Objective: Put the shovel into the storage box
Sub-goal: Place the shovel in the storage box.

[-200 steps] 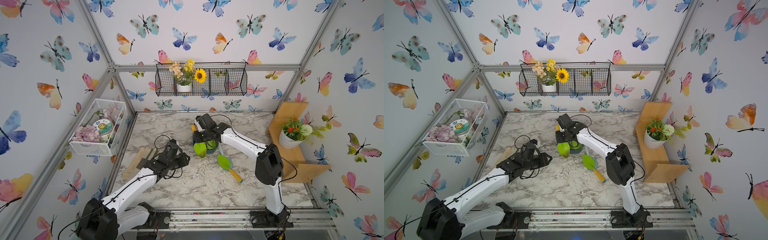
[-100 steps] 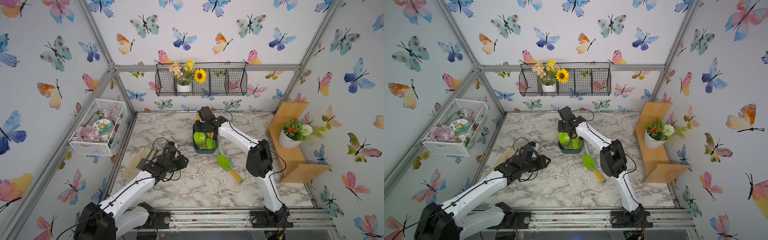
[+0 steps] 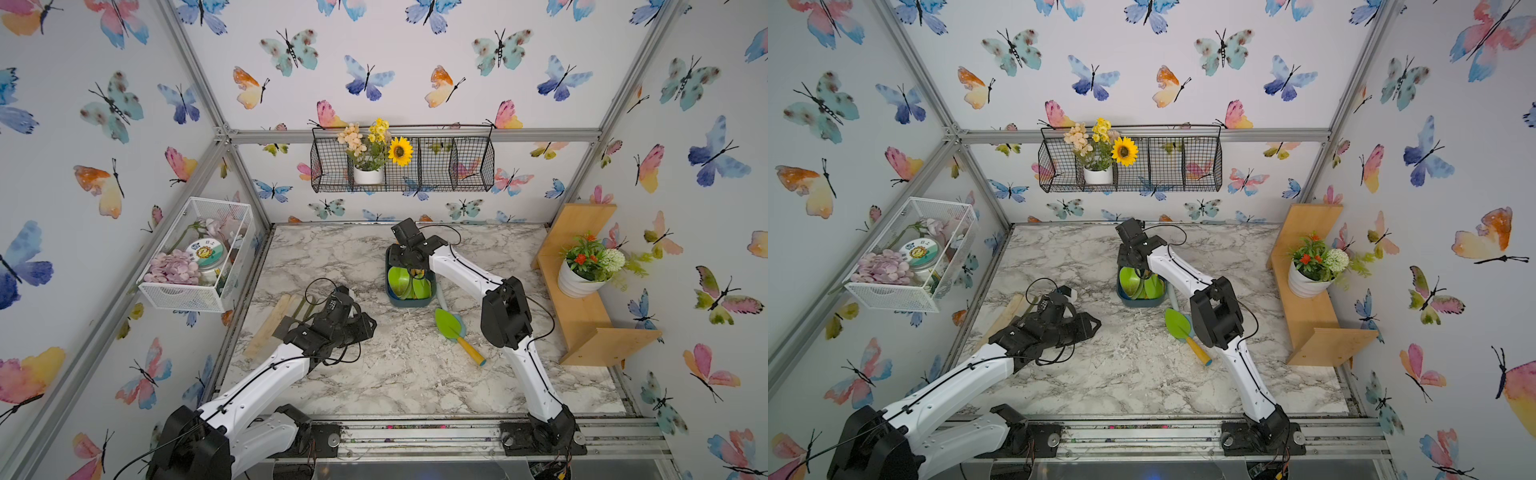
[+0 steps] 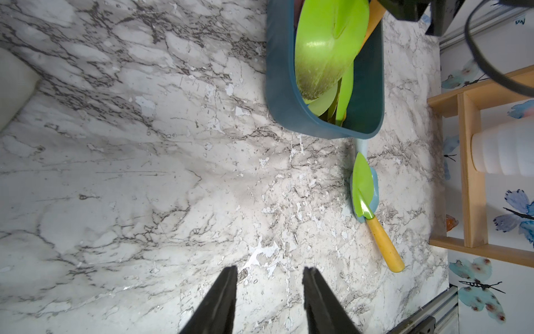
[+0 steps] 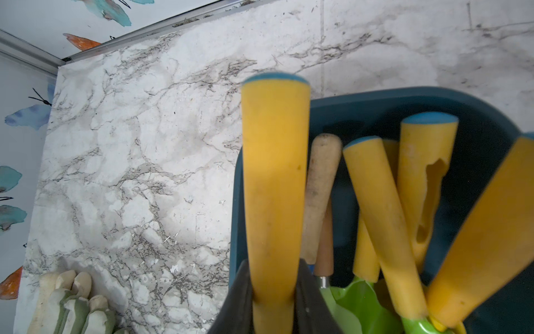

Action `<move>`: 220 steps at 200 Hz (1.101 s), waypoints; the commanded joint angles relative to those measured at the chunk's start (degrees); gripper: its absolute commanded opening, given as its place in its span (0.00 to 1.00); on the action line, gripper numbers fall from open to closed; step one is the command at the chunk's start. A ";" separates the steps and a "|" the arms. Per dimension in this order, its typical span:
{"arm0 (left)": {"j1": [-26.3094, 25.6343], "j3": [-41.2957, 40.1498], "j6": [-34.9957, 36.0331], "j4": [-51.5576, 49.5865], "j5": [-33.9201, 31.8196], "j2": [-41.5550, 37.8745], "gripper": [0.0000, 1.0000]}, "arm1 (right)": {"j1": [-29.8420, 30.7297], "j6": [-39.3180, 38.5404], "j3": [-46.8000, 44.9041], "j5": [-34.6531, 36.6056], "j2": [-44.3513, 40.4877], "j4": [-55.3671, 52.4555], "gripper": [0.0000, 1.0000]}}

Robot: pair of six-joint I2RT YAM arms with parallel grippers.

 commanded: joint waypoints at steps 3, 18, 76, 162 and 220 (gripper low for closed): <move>0.26 -0.53 -0.05 0.36 1.48 -0.42 0.44 | -0.34 1.23 0.85 1.08 1.37 -0.65 0.19; 0.26 -0.50 -0.03 0.46 1.45 -0.34 0.44 | -0.34 1.32 0.26 0.73 1.27 -0.43 0.21; 0.25 -0.45 -0.05 0.54 1.59 -0.24 0.44 | -0.61 1.12 -0.04 0.00 1.77 -0.76 0.38; 0.25 1.15 1.47 -0.82 0.68 0.53 0.44 | -0.87 -3.05 -3.28 -2.33 -3.16 -0.18 0.38; 0.02 3.98 4.32 -2.62 -0.03 2.16 0.45 | -0.87 -8.50 -18.50 -5.21 -15.34 4.25 0.40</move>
